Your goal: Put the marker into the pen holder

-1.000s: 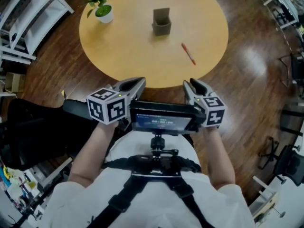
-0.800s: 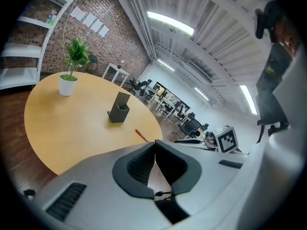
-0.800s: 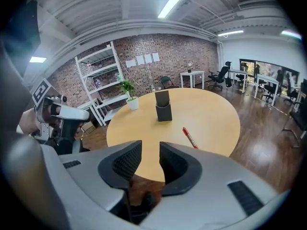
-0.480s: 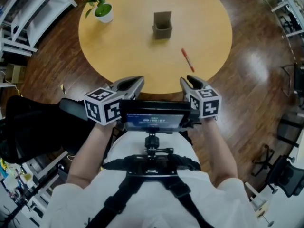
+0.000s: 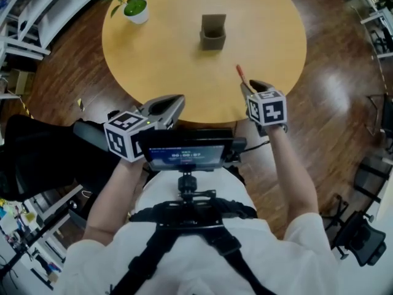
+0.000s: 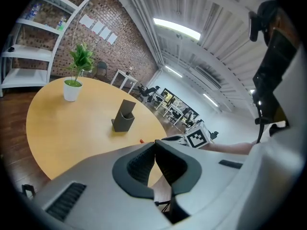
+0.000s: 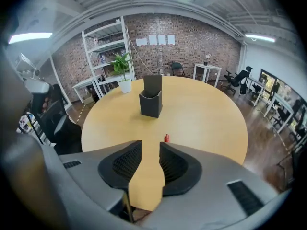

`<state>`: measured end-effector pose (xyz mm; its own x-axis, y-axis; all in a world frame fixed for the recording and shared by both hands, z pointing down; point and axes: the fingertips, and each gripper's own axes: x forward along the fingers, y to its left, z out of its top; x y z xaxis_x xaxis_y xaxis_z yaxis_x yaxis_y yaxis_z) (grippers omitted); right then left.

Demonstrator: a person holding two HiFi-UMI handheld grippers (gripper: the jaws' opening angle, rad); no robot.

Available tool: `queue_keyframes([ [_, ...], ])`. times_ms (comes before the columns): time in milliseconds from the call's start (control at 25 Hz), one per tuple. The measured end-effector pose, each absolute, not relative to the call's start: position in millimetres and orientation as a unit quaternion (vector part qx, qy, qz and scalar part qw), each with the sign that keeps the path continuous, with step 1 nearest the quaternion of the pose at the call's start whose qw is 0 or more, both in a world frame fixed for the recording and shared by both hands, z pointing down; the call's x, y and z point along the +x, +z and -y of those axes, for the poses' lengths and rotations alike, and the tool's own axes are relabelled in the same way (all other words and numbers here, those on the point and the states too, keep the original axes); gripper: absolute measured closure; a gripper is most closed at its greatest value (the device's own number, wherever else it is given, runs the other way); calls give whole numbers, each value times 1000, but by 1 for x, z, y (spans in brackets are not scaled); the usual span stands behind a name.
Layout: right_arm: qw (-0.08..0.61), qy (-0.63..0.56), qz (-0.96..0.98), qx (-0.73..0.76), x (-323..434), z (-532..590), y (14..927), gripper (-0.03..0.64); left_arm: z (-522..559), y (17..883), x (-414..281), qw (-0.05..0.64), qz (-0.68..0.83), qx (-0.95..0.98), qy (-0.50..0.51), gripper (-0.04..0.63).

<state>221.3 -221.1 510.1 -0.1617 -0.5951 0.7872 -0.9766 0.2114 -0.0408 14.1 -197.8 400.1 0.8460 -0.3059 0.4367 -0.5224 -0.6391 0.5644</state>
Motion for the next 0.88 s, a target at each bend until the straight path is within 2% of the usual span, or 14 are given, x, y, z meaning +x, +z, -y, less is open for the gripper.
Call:
queue_keyframes([
  [200,392,276,695,536,242,255,534,491,205,402,12,356,246,889,150,595],
  [640,489,323,678,444,234,301,593,491,203,424,-7,386,261,871,154,595],
  [880,507,346,665,425,246,315,600,492,202,425,-4,394,266,866,155,595],
])
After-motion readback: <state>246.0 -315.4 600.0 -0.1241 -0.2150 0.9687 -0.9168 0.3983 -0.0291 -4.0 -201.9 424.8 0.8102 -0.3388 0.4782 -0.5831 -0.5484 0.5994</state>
